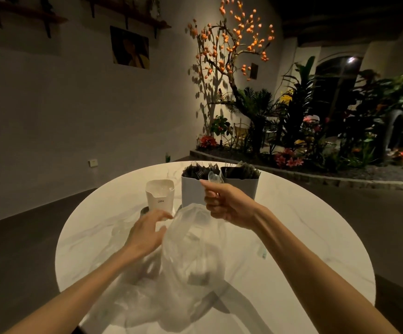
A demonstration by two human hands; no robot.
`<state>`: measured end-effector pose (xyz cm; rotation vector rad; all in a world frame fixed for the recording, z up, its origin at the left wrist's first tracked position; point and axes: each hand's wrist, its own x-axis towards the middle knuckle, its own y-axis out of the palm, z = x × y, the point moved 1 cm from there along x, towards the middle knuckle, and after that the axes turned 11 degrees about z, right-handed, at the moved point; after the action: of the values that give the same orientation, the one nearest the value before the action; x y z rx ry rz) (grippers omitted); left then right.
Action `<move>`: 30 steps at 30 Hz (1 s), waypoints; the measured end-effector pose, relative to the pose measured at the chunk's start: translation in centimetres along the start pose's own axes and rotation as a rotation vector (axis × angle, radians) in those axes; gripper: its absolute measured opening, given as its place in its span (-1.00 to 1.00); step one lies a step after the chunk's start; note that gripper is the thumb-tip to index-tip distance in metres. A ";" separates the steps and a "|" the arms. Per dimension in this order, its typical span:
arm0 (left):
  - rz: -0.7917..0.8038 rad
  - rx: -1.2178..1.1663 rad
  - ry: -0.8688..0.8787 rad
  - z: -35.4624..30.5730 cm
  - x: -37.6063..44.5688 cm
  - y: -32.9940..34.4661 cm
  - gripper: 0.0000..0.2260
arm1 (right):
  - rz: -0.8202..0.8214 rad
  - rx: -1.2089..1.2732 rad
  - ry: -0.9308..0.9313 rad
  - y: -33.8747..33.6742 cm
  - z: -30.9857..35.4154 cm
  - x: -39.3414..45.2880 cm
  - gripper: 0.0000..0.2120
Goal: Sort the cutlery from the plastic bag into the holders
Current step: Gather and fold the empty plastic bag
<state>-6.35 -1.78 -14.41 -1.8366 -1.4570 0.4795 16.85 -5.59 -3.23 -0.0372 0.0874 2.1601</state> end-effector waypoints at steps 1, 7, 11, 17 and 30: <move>-0.058 -0.185 0.023 -2.2 0.3 -1.2 -0.81 | -0.011 0.046 -0.045 0.6 0.5 0.8 -0.56; 0.228 -0.543 0.198 -10.4 0.4 -7.0 -0.83 | -0.108 -0.046 -0.233 3.0 2.9 6.0 -0.49; 0.245 -0.521 0.244 -9.7 1.6 -7.8 -0.64 | -0.149 -0.062 -0.210 3.8 3.6 9.6 -0.47; 0.278 -0.426 0.145 -6.1 5.0 -9.0 -0.89 | -0.098 -0.282 -0.173 4.2 3.3 14.5 -0.48; 0.193 -0.139 -0.022 1.7 13.3 -9.8 -0.84 | -0.231 -0.883 -0.263 -0.2 6.6 22.7 -0.68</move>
<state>-10.26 12.25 -6.42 -2.1007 -1.3631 0.5050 4.46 13.84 2.01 -0.2540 -0.9722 1.7999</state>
